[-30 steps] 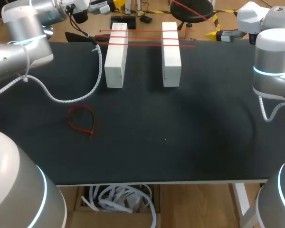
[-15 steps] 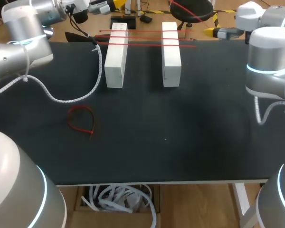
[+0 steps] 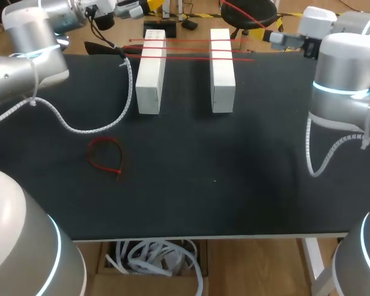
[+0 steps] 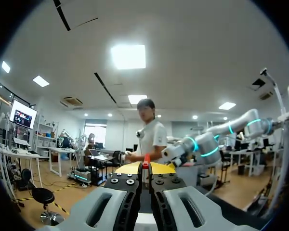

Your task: Grab the tape and strap the tape.

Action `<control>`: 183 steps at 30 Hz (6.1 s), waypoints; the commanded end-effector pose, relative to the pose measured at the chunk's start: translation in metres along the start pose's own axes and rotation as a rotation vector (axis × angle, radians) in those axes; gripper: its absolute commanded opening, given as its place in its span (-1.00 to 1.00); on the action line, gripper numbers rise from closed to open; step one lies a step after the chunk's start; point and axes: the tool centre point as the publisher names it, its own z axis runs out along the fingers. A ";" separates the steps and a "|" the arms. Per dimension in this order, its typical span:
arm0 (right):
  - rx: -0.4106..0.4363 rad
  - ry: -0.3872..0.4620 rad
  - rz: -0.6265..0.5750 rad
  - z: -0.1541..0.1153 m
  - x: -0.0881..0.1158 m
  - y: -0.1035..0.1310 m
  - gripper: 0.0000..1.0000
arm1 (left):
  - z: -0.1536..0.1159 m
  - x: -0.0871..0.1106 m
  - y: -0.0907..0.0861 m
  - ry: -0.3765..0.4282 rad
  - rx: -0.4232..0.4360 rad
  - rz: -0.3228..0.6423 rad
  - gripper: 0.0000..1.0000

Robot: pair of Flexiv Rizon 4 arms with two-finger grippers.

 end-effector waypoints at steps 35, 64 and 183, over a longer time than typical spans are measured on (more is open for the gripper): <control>-0.102 -0.014 0.342 -0.009 0.012 -0.008 1.00 | 0.000 -0.001 0.000 0.004 0.001 0.000 -1.00; -0.698 0.165 1.054 -0.006 0.009 0.002 1.00 | 0.000 -0.001 0.000 0.004 0.001 0.000 -1.00; -0.710 0.088 0.982 -0.033 -0.025 0.042 -0.44 | 0.000 -0.001 0.000 0.004 0.001 0.000 -1.00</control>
